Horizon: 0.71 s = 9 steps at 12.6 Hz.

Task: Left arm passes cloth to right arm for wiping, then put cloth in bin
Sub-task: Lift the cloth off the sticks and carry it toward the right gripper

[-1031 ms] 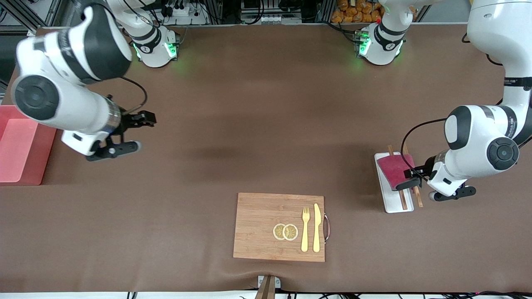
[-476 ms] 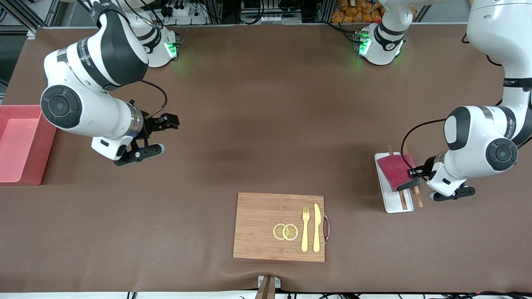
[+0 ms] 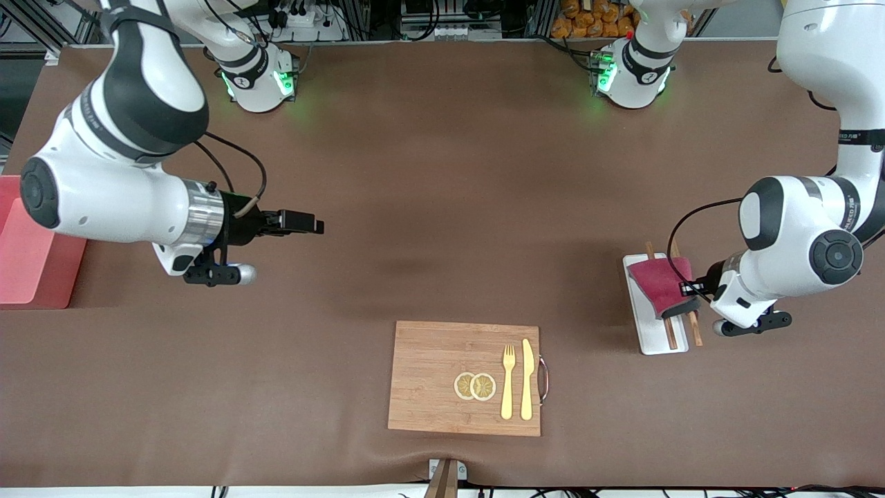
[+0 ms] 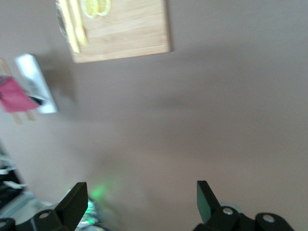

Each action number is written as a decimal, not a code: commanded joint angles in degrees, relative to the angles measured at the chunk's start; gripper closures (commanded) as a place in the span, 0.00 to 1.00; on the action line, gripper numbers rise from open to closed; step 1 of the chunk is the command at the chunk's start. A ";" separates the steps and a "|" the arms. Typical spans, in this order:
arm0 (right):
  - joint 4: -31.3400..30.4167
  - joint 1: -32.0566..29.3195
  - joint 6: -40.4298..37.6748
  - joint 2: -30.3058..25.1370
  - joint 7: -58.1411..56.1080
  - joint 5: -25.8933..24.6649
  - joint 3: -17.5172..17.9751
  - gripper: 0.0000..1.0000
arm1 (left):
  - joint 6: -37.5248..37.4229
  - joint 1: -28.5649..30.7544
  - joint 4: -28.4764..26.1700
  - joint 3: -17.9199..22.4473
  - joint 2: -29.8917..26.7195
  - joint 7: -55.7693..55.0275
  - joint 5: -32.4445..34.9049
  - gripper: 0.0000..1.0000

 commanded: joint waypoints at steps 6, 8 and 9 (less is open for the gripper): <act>1.54 -3.36 0.31 4.48 3.92 18.48 0.33 0.00 | -2.68 -0.87 0.77 -3.47 -4.93 -0.31 0.01 1.00; 1.54 -3.19 1.18 4.49 6.19 18.66 0.41 0.00 | -4.88 -0.87 2.78 -7.07 -5.56 -1.36 -3.40 1.00; 1.63 -3.01 2.41 4.40 8.12 18.66 0.41 0.00 | -4.98 -0.96 3.31 -8.40 -5.56 -3.72 -6.82 1.00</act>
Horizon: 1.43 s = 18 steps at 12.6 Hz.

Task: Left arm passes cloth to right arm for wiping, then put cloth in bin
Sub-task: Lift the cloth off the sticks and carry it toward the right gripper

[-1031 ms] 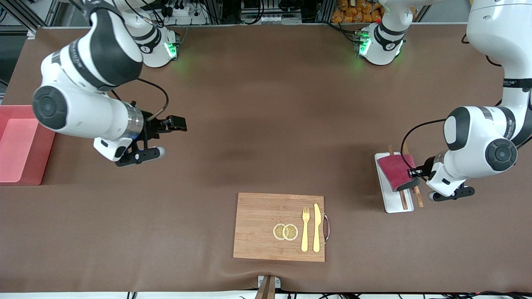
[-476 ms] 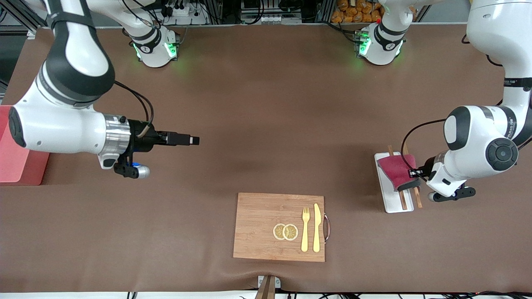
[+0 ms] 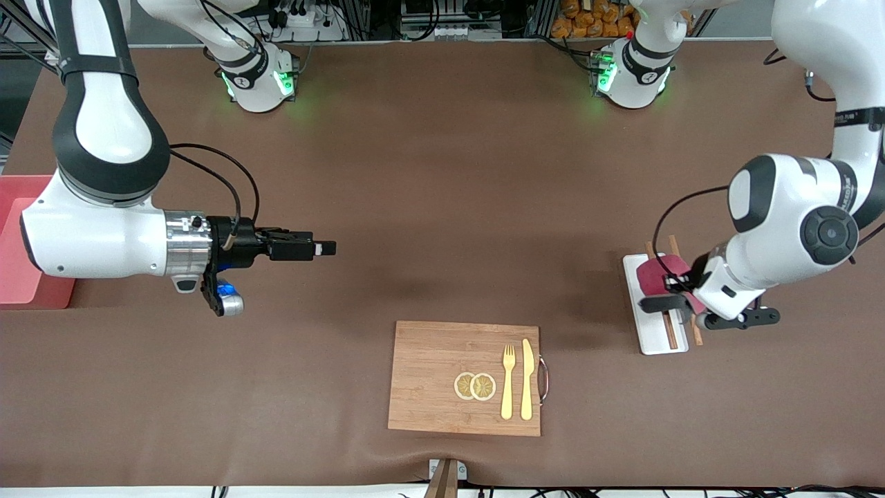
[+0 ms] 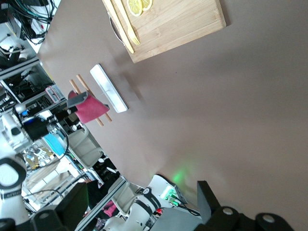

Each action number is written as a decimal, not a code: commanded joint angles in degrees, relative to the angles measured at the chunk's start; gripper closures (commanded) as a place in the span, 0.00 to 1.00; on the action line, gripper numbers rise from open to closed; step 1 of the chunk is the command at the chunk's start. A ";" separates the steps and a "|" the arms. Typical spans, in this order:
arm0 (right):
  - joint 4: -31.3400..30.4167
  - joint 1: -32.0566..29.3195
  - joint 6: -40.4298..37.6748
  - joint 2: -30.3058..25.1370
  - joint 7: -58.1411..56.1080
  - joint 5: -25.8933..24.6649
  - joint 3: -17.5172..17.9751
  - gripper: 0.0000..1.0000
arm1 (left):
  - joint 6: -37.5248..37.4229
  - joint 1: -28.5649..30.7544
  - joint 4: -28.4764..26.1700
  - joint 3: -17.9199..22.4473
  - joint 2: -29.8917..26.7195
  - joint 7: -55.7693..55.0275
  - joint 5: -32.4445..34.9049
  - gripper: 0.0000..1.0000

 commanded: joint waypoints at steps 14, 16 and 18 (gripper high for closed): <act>-14.07 5.11 15.11 -5.28 4.79 0.50 0.48 0.00 | 21.13 -19.46 14.37 -13.00 13.53 -82.27 -20.58 1.00; -17.59 6.35 18.90 -6.96 4.71 0.50 0.48 0.00 | 26.58 -21.32 17.53 -13.00 16.96 -90.80 -20.58 1.00; -21.63 8.10 22.59 -8.89 4.62 0.50 0.48 0.00 | 31.42 -22.02 18.16 -12.91 18.46 -96.79 -20.76 1.00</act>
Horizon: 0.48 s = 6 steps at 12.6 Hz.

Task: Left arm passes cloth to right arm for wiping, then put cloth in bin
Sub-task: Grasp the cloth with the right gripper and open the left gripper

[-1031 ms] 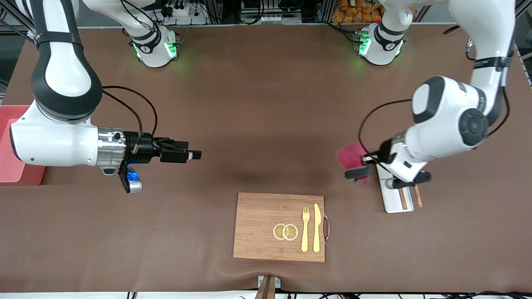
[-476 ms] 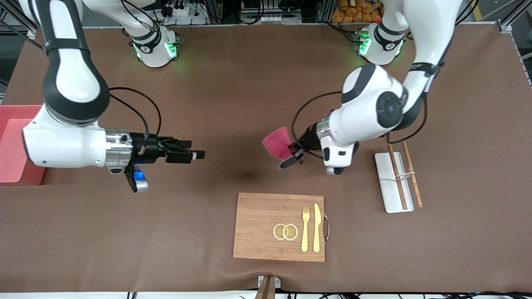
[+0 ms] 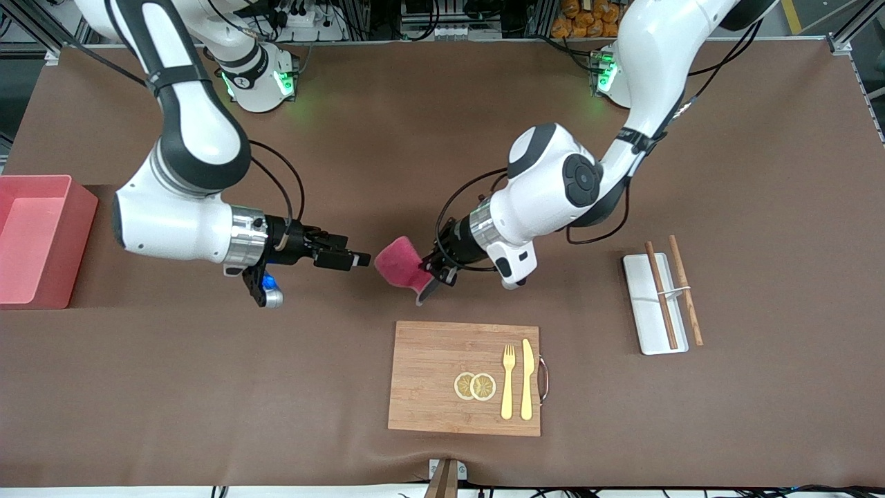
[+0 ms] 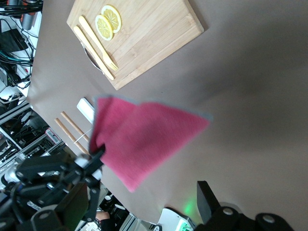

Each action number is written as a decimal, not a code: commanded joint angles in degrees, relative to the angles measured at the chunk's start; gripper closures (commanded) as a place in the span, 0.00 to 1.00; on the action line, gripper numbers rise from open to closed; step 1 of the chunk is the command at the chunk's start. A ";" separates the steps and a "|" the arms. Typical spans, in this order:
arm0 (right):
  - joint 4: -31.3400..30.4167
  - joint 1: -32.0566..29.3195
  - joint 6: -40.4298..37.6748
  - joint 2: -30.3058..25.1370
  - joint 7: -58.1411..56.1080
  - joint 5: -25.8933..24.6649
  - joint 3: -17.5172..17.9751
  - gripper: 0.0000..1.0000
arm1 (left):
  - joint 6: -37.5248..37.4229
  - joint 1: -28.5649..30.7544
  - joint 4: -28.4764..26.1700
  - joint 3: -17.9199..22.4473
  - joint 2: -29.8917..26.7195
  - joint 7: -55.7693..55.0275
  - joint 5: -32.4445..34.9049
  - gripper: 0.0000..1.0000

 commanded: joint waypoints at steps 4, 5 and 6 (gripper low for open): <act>-11.70 6.23 19.02 -5.75 0.11 0.42 -0.13 0.00 | 6.88 -1.12 3.38 0.35 3.64 -8.71 -7.87 1.00; -11.62 7.12 23.41 -5.14 0.11 0.59 -0.13 0.00 | 6.97 -1.12 3.38 0.35 3.64 -8.80 -9.02 1.00; -11.53 8.00 27.20 -4.26 0.11 0.68 -0.13 0.00 | 6.97 -1.12 3.29 0.35 3.64 -8.89 -9.72 1.00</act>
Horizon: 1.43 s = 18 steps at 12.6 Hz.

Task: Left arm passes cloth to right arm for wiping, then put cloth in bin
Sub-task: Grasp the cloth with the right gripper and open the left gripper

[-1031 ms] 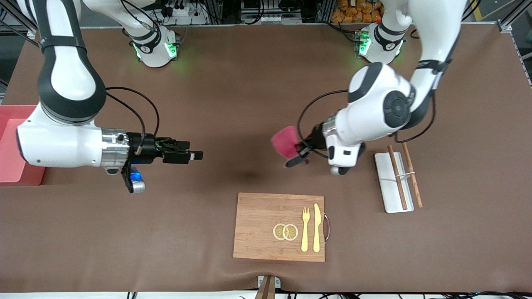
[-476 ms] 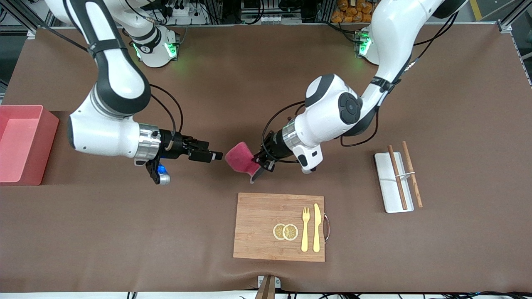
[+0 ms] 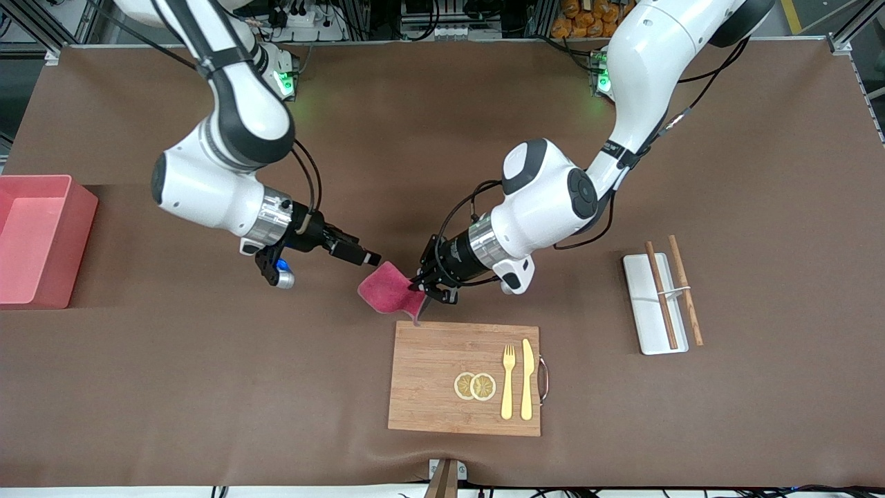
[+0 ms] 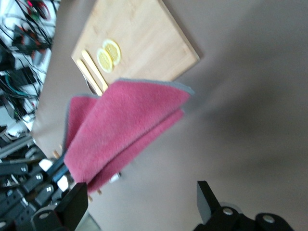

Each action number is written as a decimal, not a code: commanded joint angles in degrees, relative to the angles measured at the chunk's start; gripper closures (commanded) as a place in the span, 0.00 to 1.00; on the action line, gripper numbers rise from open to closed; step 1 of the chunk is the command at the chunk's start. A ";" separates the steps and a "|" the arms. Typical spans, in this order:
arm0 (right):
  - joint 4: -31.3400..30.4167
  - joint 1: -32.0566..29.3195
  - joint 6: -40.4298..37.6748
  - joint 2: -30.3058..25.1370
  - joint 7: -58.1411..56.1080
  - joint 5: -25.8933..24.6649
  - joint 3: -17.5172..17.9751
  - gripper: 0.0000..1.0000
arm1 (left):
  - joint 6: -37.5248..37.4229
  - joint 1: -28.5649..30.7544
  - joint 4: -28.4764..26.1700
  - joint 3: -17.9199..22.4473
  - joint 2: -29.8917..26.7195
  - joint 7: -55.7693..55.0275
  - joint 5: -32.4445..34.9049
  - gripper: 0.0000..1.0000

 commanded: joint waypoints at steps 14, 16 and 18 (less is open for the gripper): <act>0.95 7.50 19.96 3.24 0.03 1.11 -0.34 1.00 | 0.74 -2.36 1.85 -0.01 1.54 -1.41 -9.32 1.00; 1.04 6.80 19.52 3.07 -0.59 1.11 -0.34 1.00 | 0.74 -2.28 1.85 -0.63 1.45 -1.50 -9.32 1.00; 1.04 6.62 19.35 2.72 -1.20 1.11 -0.52 1.00 | 0.74 -2.28 1.85 -0.54 1.54 -1.32 -9.32 1.00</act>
